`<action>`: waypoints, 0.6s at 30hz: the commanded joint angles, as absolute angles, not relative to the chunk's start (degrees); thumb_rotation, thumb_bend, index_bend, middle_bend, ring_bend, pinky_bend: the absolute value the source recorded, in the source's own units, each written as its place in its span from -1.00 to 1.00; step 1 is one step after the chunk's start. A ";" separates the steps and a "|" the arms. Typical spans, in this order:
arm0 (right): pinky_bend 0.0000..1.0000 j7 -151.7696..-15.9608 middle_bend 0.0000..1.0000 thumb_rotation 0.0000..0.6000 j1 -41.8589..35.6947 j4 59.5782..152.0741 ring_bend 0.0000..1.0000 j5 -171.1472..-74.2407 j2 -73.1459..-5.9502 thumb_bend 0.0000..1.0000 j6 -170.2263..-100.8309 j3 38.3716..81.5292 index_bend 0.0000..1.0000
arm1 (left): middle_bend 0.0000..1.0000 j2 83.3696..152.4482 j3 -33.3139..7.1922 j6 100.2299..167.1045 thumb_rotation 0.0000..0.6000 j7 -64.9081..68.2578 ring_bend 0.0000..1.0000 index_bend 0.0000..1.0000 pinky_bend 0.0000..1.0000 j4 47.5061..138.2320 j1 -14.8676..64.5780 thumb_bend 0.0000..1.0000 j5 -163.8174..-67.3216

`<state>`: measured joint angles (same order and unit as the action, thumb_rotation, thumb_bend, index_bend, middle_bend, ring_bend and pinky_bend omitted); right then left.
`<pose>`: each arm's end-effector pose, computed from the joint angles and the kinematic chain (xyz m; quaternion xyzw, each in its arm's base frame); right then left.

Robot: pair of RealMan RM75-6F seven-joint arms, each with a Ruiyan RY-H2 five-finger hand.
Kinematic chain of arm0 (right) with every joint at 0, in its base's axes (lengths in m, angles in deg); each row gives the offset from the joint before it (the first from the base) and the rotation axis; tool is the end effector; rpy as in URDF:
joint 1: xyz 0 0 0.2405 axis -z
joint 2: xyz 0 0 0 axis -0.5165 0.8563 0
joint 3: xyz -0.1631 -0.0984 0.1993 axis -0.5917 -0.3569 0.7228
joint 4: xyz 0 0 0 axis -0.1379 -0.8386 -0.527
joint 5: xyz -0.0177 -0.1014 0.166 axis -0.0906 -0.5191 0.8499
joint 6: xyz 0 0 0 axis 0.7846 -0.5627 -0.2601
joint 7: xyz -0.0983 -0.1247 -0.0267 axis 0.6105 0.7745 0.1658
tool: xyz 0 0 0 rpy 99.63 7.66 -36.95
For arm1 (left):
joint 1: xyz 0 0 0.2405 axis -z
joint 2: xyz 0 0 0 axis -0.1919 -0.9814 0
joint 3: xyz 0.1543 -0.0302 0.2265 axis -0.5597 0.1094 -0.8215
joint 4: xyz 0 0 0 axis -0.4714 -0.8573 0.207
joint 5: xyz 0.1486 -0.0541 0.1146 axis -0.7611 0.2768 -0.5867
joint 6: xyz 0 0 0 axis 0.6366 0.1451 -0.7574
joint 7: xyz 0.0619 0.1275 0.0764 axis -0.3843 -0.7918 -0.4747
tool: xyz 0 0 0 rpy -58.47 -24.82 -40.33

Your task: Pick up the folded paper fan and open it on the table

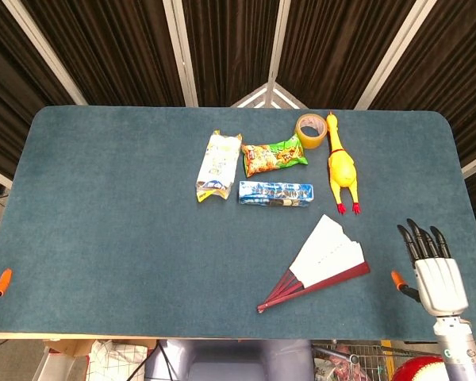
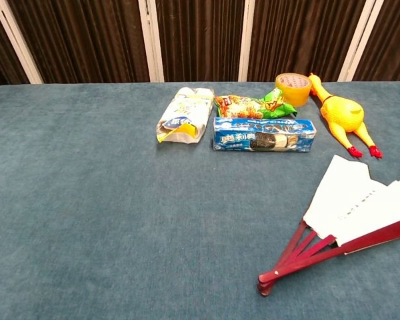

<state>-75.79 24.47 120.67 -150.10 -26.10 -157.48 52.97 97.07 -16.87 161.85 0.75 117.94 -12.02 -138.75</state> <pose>-0.3069 -0.2090 0.1514 0.6289 -0.3338 0.3967 0.5795 -0.3205 0.1687 0.2085 -0.5288 -0.3866 -0.4083 0.6357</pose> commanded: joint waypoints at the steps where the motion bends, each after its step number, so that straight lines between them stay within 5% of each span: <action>1: -0.83 -75.84 -0.89 1.00 24.13 120.62 -0.73 -150.74 -26.33 -0.39 -156.58 52.30 -0.84 | -1.00 97.06 -16.61 161.57 1.00 0.90 -1.00 -0.83 -1.00 118.03 -11.90 -0.12 -138.14; 18: -0.83 -76.59 -0.89 1.00 22.48 120.46 -0.73 -156.23 -31.26 -0.39 -155.16 49.47 -0.45 | -1.00 97.40 -16.78 161.70 1.00 0.07 -1.00 -0.83 -1.00 118.52 -11.93 -0.12 -138.35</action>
